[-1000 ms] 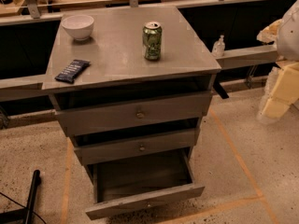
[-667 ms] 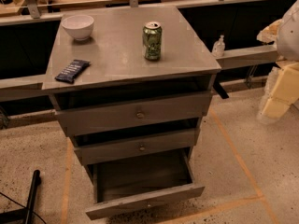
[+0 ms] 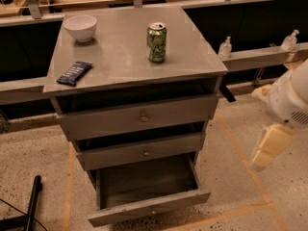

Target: Close bottom drawer

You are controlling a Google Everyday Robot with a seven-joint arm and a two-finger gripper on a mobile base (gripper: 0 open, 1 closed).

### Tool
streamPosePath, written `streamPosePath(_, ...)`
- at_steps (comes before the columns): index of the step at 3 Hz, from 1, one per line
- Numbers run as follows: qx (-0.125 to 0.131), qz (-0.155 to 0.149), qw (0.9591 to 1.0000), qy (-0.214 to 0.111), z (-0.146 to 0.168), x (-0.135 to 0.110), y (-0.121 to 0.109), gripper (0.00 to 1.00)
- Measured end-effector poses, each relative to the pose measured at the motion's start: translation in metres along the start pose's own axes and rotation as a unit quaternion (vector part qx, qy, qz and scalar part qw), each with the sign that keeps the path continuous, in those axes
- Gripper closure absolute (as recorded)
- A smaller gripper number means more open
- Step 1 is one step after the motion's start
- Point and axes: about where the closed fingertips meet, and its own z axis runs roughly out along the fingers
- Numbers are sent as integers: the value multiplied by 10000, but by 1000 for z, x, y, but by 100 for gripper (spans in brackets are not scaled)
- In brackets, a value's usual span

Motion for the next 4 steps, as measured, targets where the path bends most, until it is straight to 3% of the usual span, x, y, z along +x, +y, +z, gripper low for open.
streamPosePath(1, -5, 102, 9999, 5, 35, 12, 7, 0)
streamPosePath(3, -99, 88, 9999, 13, 37, 11, 7, 0)
streamPosePath(4, -483, -154, 9986, -138, 94, -10, 17, 0)
